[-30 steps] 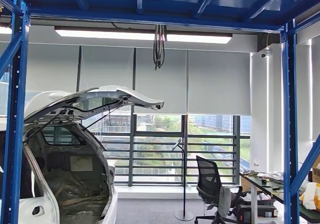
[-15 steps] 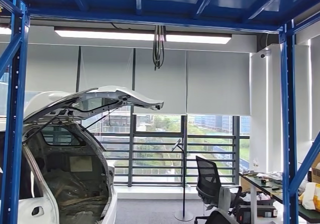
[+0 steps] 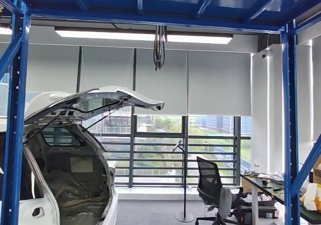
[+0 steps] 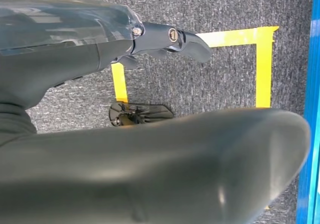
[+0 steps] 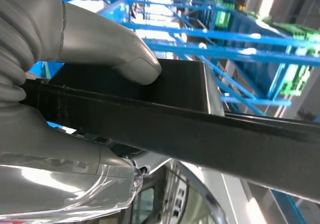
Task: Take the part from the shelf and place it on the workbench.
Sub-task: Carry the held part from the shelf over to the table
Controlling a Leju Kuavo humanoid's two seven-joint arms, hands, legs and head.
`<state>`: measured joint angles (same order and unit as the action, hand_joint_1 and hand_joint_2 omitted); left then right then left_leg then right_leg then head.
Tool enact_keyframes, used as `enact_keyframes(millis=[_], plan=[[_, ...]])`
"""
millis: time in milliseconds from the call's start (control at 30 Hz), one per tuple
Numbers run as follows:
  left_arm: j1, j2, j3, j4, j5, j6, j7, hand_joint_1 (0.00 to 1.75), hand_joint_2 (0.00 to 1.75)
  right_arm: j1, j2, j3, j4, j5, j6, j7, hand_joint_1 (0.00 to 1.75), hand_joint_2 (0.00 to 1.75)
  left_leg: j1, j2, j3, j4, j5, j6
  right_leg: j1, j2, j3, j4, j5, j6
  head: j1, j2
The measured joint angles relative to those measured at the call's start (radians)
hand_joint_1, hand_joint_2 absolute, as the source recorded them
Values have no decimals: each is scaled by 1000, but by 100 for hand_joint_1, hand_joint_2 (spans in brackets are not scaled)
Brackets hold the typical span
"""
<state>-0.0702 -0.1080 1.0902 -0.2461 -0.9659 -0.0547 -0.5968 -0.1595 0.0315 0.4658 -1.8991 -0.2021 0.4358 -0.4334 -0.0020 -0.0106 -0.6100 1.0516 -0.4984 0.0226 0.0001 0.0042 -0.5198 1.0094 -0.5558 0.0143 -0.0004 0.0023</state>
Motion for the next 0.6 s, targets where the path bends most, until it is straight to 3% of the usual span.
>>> enact_keyframes(millis=[167,233,300,367,400,433,467,533,600], plan=[[1,5,5,0,-1,-4,7,0,175,-12,-24,10,0,0,-6,0,175,175,-6,0,0,-1,-2,6,-6,0,1,-2,0,8,0,0],[2,6,9,0,-1,-6,14,0,175,-12,-31,10,-2,-1,-10,-1,175,175,-1,1,7,-9,-1,12,-6,0,1,6,-9,13,0,0],[2,8,13,0,0,-8,24,0,175,-12,-41,9,-5,-2,-12,-3,175,175,6,2,17,-17,0,17,-7,0,-30,76,-45,18,0,0],[2,10,17,0,-1,-10,40,0,175,-12,-52,8,-5,-4,-12,-5,175,175,7,2,20,-18,-2,19,-10,0,-107,211,-95,21,0,0],[4,11,20,0,-1,-10,49,0,175,-12,-58,8,-4,-5,-11,-5,175,175,7,2,21,-18,-3,19,-12,0,-143,265,-106,23,0,0],[5,13,22,0,-1,-11,59,0,175,-12,-63,8,-4,-6,-8,-5,175,175,8,1,23,-17,-6,17,-13,-1,-165,287,-98,25,0,0],[7,15,24,0,-1,-11,70,0,175,-13,-67,8,-3,-8,-4,-6,175,175,8,0,27,-17,-9,15,-14,-1,-167,269,-69,26,0,0],[11,23,29,0,-1,-11,91,0,175,-19,-74,8,-1,-14,4,-8,175,175,11,-2,41,-18,-18,6,-16,0,-125,149,14,28,0,0],[12,34,37,0,-1,-11,114,0,175,-29,-78,9,3,-21,13,-9,175,175,11,-3,48,-17,-26,-6,-12,1,-86,52,57,21,0,0]])
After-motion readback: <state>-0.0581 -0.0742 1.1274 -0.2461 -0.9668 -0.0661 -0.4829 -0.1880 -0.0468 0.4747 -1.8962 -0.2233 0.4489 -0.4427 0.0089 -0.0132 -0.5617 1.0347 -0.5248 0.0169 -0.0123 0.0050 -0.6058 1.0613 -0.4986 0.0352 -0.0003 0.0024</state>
